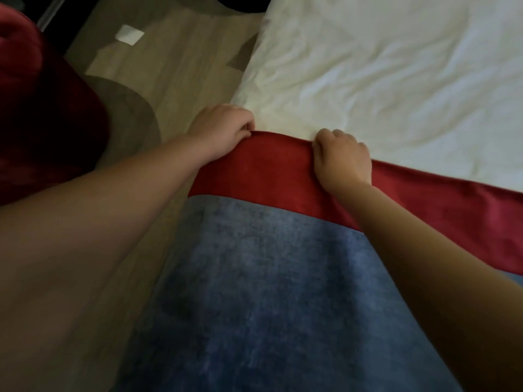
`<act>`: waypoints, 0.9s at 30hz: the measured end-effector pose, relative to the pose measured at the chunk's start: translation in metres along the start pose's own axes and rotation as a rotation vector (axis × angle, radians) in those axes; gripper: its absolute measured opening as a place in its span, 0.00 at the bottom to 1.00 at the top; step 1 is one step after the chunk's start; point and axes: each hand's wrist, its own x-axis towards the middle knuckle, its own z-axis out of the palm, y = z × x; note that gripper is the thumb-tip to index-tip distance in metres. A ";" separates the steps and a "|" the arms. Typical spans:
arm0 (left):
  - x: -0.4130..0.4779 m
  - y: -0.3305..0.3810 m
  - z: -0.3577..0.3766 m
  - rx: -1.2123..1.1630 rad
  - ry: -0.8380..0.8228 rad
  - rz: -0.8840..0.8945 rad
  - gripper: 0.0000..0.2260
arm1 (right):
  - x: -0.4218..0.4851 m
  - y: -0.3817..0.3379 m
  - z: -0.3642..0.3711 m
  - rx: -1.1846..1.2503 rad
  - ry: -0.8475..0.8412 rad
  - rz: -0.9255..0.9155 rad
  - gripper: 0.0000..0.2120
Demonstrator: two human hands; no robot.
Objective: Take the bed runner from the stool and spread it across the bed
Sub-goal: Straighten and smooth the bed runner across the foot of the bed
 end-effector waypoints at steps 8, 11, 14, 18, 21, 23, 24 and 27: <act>-0.005 -0.032 0.001 0.061 -0.027 -0.057 0.07 | 0.010 0.006 -0.002 0.031 -0.041 -0.121 0.10; 0.005 -0.024 0.003 0.127 -0.001 -0.078 0.07 | 0.015 0.007 -0.002 0.058 -0.039 -0.043 0.11; 0.005 -0.016 0.006 0.043 0.056 -0.097 0.10 | 0.013 0.010 -0.005 0.068 -0.054 -0.062 0.12; 0.006 -0.003 0.003 -0.183 0.080 0.003 0.04 | 0.001 0.045 -0.022 0.021 -0.070 -0.095 0.12; 0.012 0.001 0.002 -0.131 0.055 0.036 0.04 | -0.004 0.076 -0.029 -0.120 -0.120 -0.098 0.12; 0.015 0.004 0.004 -0.038 0.074 0.015 0.04 | 0.000 0.082 -0.026 -0.196 -0.170 -0.122 0.11; 0.017 0.007 0.005 -0.008 0.084 0.001 0.04 | 0.002 0.082 -0.024 -0.214 -0.188 -0.135 0.11; 0.017 0.019 0.007 -0.025 0.117 -0.033 0.06 | 0.000 0.084 -0.027 -0.158 -0.180 -0.168 0.14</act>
